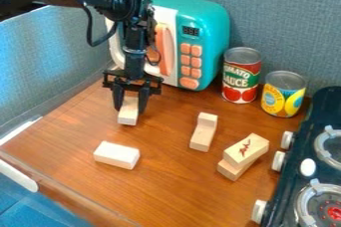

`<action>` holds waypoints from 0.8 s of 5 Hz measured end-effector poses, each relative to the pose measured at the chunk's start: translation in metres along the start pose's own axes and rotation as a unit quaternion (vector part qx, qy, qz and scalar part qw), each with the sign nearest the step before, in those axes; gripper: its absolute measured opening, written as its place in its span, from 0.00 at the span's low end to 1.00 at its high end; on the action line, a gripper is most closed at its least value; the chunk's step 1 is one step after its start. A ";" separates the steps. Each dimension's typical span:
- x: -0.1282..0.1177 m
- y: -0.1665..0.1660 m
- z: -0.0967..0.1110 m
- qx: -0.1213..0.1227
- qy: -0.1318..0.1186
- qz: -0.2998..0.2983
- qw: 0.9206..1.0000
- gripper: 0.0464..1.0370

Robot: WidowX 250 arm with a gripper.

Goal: Move the rectangular block to the left

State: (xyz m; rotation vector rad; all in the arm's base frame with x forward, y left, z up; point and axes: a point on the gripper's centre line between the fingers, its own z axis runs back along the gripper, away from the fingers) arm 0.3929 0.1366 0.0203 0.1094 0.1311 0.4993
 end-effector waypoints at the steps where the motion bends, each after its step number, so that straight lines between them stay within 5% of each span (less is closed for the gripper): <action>1: -0.002 -0.001 -0.004 0.000 0.003 0.000 1.000 0.91; 2: -0.006 -0.003 -0.004 -0.001 0.000 -0.002 1.000 0.97; 4: -0.032 -0.029 0.076 -0.003 -0.086 -0.066 0.994 0.96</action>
